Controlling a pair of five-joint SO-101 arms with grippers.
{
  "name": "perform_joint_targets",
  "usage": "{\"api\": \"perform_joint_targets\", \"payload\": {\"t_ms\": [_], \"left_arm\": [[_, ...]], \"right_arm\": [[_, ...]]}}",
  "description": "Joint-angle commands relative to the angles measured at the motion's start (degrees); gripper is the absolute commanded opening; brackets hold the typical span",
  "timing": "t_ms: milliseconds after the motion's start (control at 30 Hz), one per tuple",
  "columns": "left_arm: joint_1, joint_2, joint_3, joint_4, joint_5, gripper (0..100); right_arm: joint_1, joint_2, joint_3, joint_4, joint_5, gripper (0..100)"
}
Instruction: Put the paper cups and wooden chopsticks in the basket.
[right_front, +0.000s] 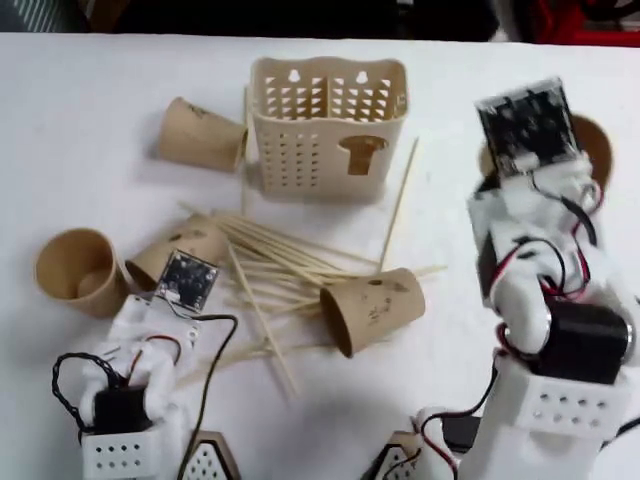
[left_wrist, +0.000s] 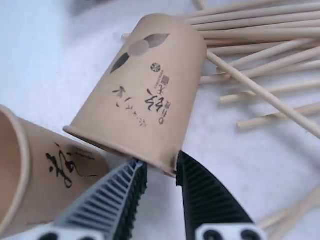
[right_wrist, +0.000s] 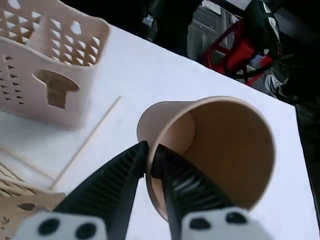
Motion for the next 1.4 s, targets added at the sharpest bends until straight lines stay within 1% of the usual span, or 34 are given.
{"api": "perform_joint_targets", "payload": {"t_ms": [0,333,500,700,933,1067,1267,1367], "left_arm": [[-0.31,-0.04,-0.26,-1.14,-0.53,12],[-0.31,-0.04,-0.26,-1.14,-0.53,12],[-0.31,-0.04,-0.26,-1.14,-0.53,12],[-0.31,-0.04,-0.26,-1.14,-0.53,12],[-0.31,-0.04,-0.26,-1.14,-0.53,12],[-0.31,-0.04,-0.26,-1.14,-0.53,12],[-0.31,-0.04,-0.26,-1.14,-0.53,12],[-0.31,-0.04,-0.26,-1.14,-0.53,12]], "right_arm": [[-4.79,6.11,-8.09,-0.57,-0.53,1.9],[-14.02,26.33,-27.87,-0.57,-0.18,1.9],[-17.1,35.03,-37.1,-0.48,-0.18,1.9],[-19.65,44.97,-44.22,-0.48,-0.18,1.9],[-19.82,52.97,-49.32,-0.22,-0.53,1.9],[-19.91,54.2,-49.41,1.45,-0.26,2.0],[-23.08,54.46,-49.41,6.37,-0.53,2.5],[-23.6,54.73,-48.88,7.16,-0.62,2.5]]}}
